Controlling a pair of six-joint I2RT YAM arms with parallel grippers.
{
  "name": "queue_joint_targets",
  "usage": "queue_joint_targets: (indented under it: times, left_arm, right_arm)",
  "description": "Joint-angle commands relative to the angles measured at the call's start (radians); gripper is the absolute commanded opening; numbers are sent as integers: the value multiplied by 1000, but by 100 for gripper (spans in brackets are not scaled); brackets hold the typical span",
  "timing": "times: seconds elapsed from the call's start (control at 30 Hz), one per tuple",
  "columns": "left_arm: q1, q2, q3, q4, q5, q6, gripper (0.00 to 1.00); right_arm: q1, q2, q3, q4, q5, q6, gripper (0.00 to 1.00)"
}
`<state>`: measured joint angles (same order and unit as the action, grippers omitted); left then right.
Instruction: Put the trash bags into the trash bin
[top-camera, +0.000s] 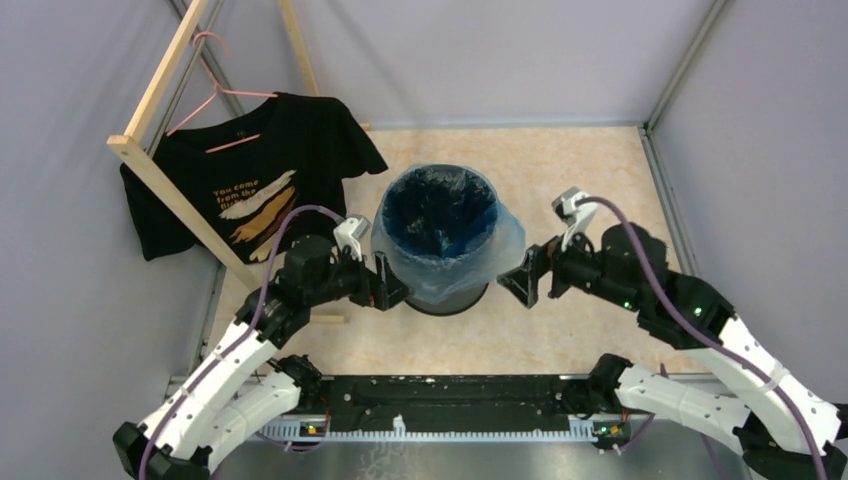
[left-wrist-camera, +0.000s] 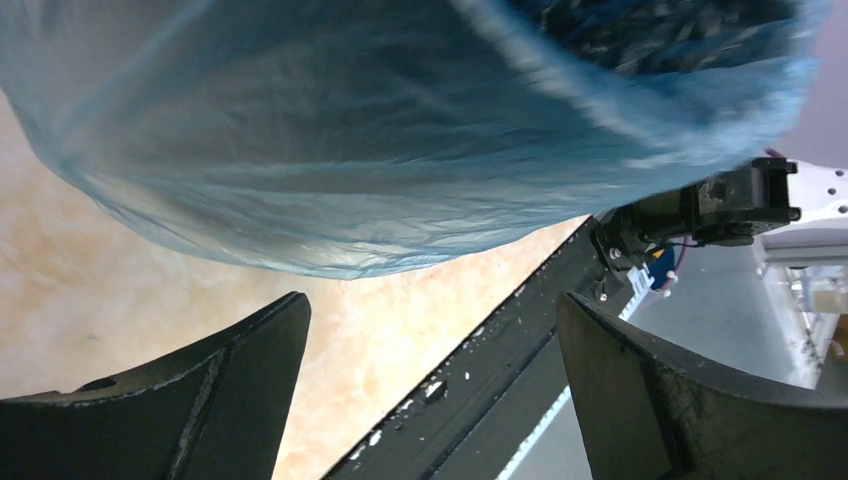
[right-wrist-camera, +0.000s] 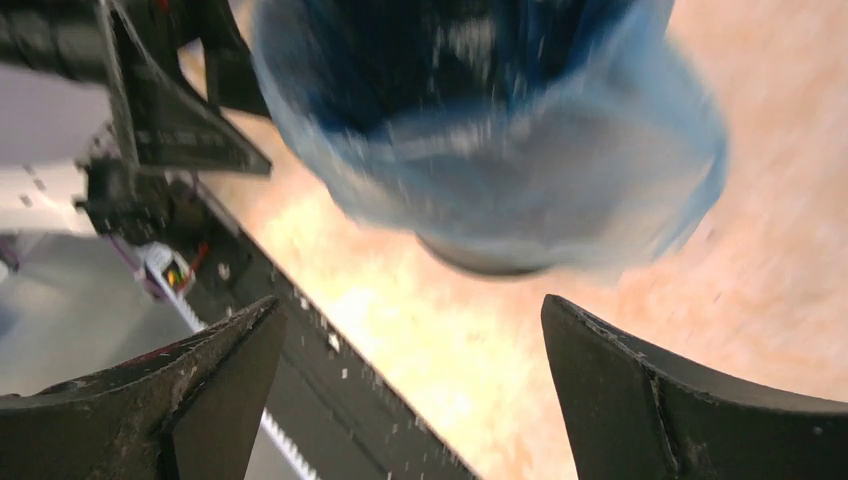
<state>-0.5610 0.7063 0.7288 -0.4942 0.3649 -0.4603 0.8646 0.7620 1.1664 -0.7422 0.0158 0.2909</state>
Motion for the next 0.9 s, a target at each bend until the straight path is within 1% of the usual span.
queue_joint_targets:
  times: [0.0,0.07,0.13,0.33,0.4,0.5,0.63,0.7,0.77,0.87]
  left_arm:
    - [-4,15,-88,115,54,-147,99]
    - [-4,29,-116,172,43,-186,99]
    - [-5,53,-127,220,29,-208,99]
    - [-4,160,-154,409,29,-255,99]
    - [-5,213,-149,466,24,-271,99]
    - [-5,314,-108,537,20,-267,99]
    - [-4,413,-16,518,32,-216,99]
    - [-5,430,20,454,29,-171,99]
    - [-5,412,38,380,15,-115,99]
    - [-4,343,37,249,-29,-30,99]
  right_arm:
    - [-1,-91,-242,79,-131,139,99]
    - [0,-121,-340,146,-218,184,99]
    - [3,-122,-403,175,-233,236,99]
    - [17,-126,-547,325,-208,324,99]
    - [18,-113,-584,381,-201,325,99]
    - [17,-69,-622,441,-139,318,99]
    - [16,-14,-647,510,-51,347,99]
    - [17,1,-665,565,-20,372,99]
    - [17,11,-687,657,-33,405,99]
    - [21,51,-718,811,-96,465,99]
